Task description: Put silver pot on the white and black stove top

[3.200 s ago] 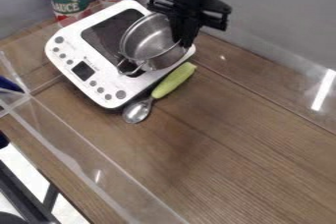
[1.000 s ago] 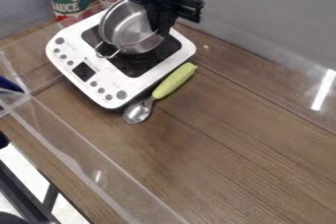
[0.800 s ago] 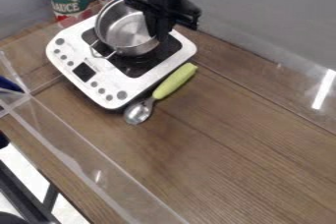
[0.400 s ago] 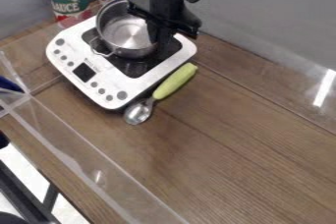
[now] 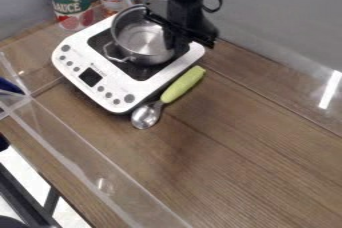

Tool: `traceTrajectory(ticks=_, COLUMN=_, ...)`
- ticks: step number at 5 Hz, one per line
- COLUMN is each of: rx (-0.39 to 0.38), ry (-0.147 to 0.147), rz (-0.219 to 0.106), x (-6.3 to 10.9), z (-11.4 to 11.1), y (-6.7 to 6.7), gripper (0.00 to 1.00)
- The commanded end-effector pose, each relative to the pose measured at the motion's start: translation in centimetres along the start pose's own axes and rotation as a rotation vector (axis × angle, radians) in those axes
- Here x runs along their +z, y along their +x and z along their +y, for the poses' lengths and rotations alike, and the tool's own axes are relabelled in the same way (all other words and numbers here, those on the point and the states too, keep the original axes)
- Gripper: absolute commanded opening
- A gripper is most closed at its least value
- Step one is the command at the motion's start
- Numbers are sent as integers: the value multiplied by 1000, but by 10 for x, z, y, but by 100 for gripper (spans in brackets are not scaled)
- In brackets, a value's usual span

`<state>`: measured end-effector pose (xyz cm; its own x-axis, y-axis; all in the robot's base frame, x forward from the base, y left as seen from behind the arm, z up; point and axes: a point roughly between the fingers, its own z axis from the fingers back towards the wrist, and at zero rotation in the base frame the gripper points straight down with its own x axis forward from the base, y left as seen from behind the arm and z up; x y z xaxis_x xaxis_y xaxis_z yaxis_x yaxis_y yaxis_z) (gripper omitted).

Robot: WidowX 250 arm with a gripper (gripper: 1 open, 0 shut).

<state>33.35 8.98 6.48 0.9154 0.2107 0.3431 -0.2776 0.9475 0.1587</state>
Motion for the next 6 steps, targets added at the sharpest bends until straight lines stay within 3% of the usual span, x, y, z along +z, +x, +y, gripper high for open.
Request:
traceTrajectory(ticks=1, rx=59, ry=17, rz=-25, x=-5, z=10, y=11, gripper=0)
traceTrajectory(ticks=2, rx=100, ry=41, rz=-31, x=-15, z=28, y=18, gripper=0)
traceTrajectory(ticks=5, rx=-127, ry=-36, rz=-126, x=17, z=-4, y=12, gripper=0)
traceTrajectory(ticks=6, rx=-195, ry=-46, rz=-149, x=11, z=2, y=15, gripper=0)
